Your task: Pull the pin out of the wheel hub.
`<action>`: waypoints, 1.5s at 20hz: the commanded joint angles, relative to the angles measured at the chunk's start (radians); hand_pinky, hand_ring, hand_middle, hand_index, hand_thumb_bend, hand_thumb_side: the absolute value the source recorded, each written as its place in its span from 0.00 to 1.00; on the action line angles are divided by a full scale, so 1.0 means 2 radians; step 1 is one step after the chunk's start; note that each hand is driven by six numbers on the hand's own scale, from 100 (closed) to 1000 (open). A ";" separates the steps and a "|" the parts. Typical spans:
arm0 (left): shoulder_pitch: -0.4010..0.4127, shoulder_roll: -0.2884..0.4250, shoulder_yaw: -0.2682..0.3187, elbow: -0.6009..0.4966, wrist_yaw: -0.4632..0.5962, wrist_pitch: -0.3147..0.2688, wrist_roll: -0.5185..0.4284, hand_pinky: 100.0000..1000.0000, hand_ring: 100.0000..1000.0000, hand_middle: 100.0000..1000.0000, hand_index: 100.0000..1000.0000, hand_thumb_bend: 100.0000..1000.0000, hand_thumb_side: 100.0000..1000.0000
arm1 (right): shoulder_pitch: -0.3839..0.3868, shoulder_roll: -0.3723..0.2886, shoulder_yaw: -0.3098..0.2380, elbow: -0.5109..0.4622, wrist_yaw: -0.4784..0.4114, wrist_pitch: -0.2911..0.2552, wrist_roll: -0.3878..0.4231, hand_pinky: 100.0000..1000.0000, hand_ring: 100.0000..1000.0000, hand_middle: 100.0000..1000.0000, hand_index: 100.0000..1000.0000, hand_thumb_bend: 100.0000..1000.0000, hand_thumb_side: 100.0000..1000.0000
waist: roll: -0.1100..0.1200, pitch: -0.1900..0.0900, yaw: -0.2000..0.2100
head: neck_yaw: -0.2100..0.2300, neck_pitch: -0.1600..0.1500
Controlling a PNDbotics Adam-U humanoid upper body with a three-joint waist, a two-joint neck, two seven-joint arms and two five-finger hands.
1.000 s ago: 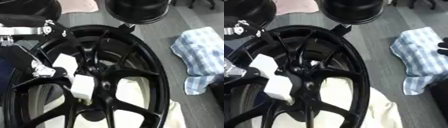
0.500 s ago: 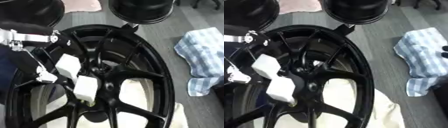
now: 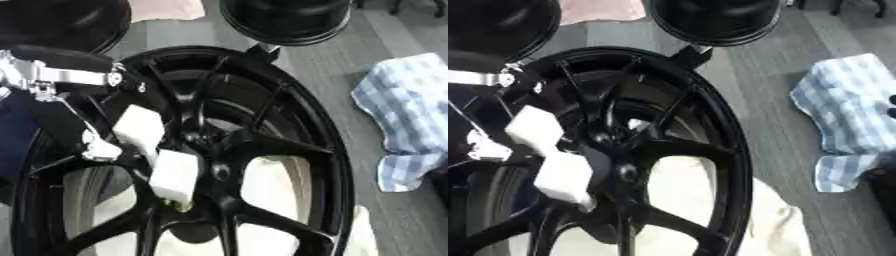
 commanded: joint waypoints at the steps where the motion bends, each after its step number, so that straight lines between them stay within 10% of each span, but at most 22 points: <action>1: -0.005 0.009 0.001 0.001 -0.005 -0.003 0.004 0.86 0.85 0.72 0.86 0.25 0.33 | 0.000 -0.007 -0.004 -0.009 0.005 -0.001 -0.001 0.74 0.73 0.67 0.54 0.14 0.41 | -0.001 -0.008 -0.002 | 0.002 -0.006; 21: -0.004 0.016 0.007 -0.013 0.041 -0.016 0.004 0.79 0.66 0.43 0.60 0.11 0.28 | 0.008 -0.003 -0.008 -0.009 0.009 0.005 -0.012 0.74 0.73 0.67 0.55 0.14 0.40 | -0.001 -0.011 0.004 | 0.002 0.001; 30: -0.004 0.020 0.014 -0.022 0.072 -0.001 0.035 0.74 0.58 0.28 0.40 0.07 0.01 | 0.009 -0.004 -0.010 -0.009 0.007 0.004 -0.014 0.74 0.73 0.67 0.55 0.14 0.40 | 0.000 -0.016 0.005 | 0.004 0.008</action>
